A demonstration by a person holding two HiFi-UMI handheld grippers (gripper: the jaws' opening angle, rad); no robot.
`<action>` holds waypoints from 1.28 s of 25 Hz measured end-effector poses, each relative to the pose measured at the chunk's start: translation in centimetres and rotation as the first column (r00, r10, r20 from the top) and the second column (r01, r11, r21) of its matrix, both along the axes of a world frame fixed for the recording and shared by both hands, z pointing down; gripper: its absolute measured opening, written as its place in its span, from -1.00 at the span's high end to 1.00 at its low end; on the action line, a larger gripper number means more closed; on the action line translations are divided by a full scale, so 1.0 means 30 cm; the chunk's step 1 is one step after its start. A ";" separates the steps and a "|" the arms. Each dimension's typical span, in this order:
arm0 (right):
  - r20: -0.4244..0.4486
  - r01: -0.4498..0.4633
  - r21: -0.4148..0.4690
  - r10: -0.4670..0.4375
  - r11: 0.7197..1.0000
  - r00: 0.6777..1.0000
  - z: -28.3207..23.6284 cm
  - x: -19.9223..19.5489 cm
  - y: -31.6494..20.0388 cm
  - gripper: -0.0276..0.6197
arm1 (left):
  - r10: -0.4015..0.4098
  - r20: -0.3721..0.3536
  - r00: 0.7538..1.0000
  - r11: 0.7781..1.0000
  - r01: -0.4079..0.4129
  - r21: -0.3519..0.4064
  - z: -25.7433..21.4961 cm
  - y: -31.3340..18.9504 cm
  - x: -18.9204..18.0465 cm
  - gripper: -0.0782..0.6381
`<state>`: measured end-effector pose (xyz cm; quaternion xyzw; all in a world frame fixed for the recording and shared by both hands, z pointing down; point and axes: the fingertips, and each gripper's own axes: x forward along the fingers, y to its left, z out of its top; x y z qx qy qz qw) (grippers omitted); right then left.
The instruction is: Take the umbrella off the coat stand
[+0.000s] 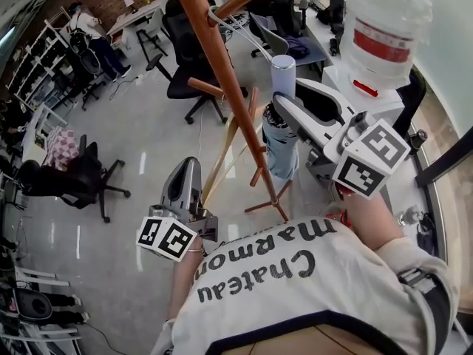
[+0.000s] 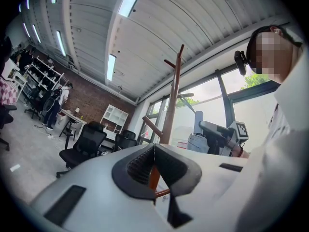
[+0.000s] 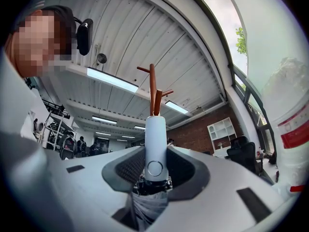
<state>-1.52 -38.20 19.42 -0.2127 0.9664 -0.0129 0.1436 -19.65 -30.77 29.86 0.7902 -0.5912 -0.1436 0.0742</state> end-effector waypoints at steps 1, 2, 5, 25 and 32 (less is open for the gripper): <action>0.001 -0.001 0.002 0.001 1.000 1.000 -0.006 0.001 0.006 0.45 | -0.001 -0.001 1.000 1.000 0.001 0.000 -0.002 0.007 -0.002 0.71; 0.002 -0.003 0.004 0.003 1.000 1.000 -0.006 0.005 0.004 0.45 | -0.002 0.000 1.000 1.000 0.002 -0.001 0.001 0.007 -0.001 0.71; 0.009 -0.005 0.011 0.005 1.000 1.000 0.001 0.026 -0.017 0.45 | -0.007 0.000 1.000 1.000 0.007 0.000 0.020 -0.010 0.012 0.71; 0.037 -0.092 0.117 0.088 0.989 0.995 -0.120 0.125 0.025 0.45 | 0.009 -0.004 1.000 1.000 -0.009 0.017 -0.007 0.019 0.032 0.71; 0.043 -0.108 0.115 0.103 0.987 0.994 -0.114 0.141 0.016 0.45 | 0.007 -0.008 1.000 1.000 -0.006 0.017 0.004 0.019 0.025 0.71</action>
